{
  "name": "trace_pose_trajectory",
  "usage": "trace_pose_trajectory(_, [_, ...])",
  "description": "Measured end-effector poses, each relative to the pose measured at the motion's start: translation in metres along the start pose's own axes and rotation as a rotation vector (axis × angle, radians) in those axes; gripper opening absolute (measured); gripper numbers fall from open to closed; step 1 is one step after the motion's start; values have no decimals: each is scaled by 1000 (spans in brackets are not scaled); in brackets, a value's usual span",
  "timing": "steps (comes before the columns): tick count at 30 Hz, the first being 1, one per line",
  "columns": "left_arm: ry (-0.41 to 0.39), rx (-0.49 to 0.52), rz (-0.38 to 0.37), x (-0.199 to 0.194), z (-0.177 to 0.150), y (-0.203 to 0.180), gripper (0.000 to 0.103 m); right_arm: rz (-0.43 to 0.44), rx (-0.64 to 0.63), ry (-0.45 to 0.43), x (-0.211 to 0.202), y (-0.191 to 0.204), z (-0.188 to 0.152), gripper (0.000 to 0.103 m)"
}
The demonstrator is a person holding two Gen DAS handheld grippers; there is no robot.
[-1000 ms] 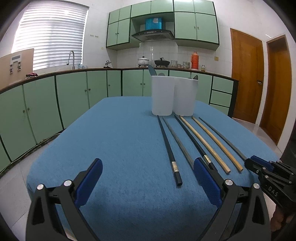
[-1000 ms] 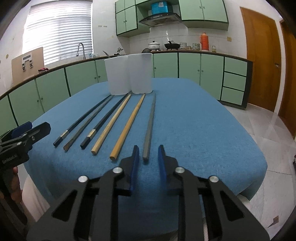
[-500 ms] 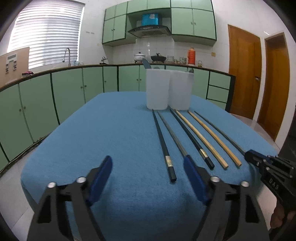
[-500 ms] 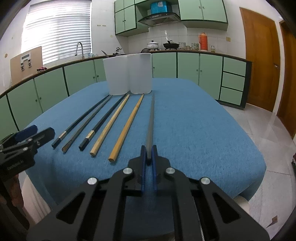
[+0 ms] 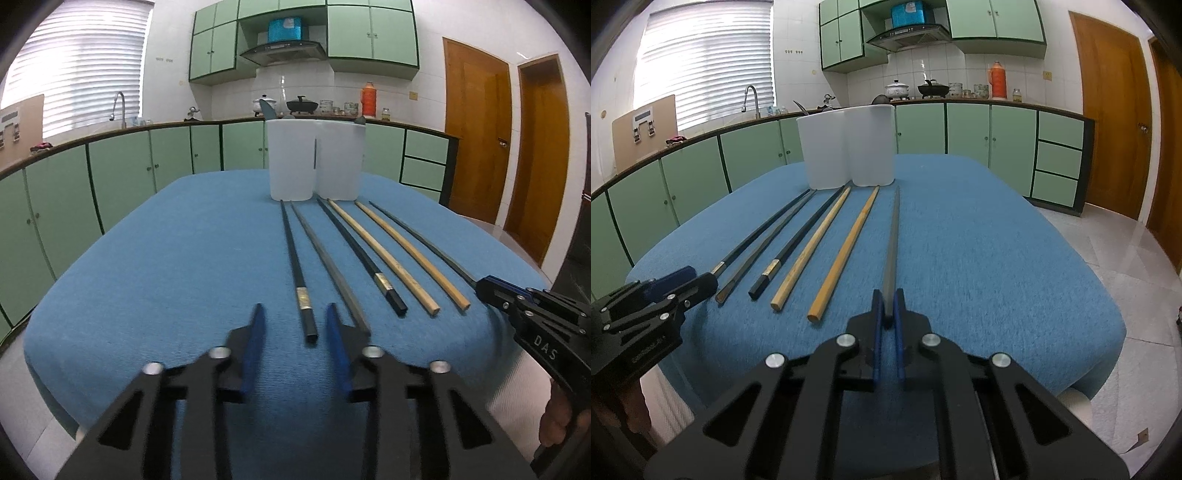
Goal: Organize utensils
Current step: 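Grasp the grey metal chopstick with the right tool while the left tool grasps a black chopstick, then lift both chopsticks and carry them toward the white holder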
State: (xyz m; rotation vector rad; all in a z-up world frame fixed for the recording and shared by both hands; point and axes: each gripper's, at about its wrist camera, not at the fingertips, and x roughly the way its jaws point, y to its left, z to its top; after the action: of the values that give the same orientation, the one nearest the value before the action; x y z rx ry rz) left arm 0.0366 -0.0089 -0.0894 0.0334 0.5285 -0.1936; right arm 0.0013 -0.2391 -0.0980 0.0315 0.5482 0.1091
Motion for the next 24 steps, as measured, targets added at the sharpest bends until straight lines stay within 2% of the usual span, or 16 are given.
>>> trace_pose_trajectory(2, [1,13,-9,1,0,-4,11,3,4,-2,0,-1,0,6])
trace_pose_trajectory(3, [1,15,-7,1,0,-4,9,4,4,-3,0,-1,-1,6])
trace_pose_trajectory(13, [-2,21,13,-5,6,-4,7,10,6,-7,0,-4,0,5])
trace_pose_trajectory(20, [-71,23,31,-27,26,3,7,7,-10,-56,-19,-9,18,5])
trace_pose_trajectory(24, [-141,22,38,-46,47,7,6,10,-17,-102,-34,-15,40,5])
